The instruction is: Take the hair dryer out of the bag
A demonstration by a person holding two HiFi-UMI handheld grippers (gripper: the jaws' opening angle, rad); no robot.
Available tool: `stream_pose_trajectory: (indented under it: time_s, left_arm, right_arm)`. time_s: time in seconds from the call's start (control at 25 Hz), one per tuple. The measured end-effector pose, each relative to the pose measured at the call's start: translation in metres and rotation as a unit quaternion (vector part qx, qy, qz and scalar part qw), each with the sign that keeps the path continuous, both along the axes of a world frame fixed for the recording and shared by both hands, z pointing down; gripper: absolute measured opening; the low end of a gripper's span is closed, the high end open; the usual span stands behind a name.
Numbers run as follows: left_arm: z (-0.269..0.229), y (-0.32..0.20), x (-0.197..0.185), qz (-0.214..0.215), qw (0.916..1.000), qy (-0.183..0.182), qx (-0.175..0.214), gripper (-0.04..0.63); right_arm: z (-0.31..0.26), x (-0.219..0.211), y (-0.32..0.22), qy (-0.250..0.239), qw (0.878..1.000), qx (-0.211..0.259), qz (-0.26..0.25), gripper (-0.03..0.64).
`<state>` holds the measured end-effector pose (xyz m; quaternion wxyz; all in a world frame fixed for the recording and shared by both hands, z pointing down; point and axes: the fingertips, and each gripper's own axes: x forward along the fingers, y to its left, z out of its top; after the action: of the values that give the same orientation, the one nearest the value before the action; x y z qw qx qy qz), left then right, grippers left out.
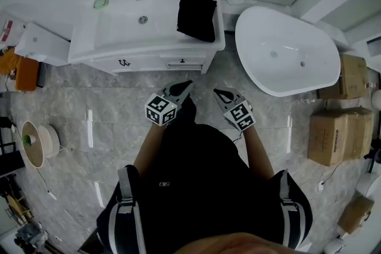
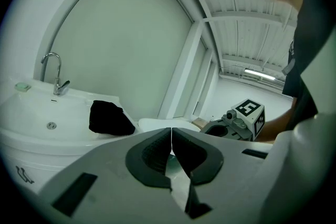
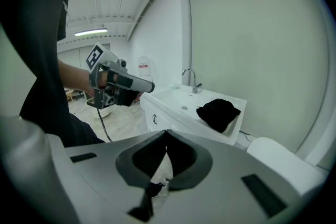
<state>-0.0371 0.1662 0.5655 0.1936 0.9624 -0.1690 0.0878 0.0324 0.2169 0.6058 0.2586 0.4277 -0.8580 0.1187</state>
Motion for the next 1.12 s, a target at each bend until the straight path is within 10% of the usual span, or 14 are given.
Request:
stream_pose_trajectory:
  time_s: [1.12]
  left_arm:
    - [0.034, -0.199, 0.033, 0.057, 0.9975, -0.031, -0.027, 0.017]
  right_arm:
    - [0.028, 0.021, -0.219, 0.035, 0.998, -0.049, -0.005, 0.06]
